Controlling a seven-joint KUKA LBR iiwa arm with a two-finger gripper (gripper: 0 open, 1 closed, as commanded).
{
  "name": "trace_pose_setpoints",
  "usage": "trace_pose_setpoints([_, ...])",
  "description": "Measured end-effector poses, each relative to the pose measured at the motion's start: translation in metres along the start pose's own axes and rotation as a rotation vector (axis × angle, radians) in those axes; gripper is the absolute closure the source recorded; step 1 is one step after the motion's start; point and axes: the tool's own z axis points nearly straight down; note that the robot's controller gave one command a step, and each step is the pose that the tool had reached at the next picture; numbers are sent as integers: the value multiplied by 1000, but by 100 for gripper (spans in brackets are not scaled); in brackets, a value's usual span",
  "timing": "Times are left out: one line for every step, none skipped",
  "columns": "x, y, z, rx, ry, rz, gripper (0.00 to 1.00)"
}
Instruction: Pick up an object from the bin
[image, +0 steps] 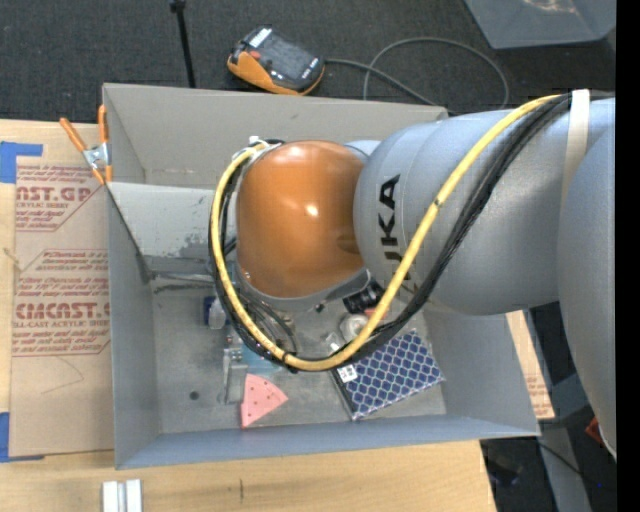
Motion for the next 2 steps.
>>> trace_pose_setpoints([-2,-1,-4,-2,-8,2,0])
trace_pose_setpoints([-3,-13,39,-5,-13,24,0])
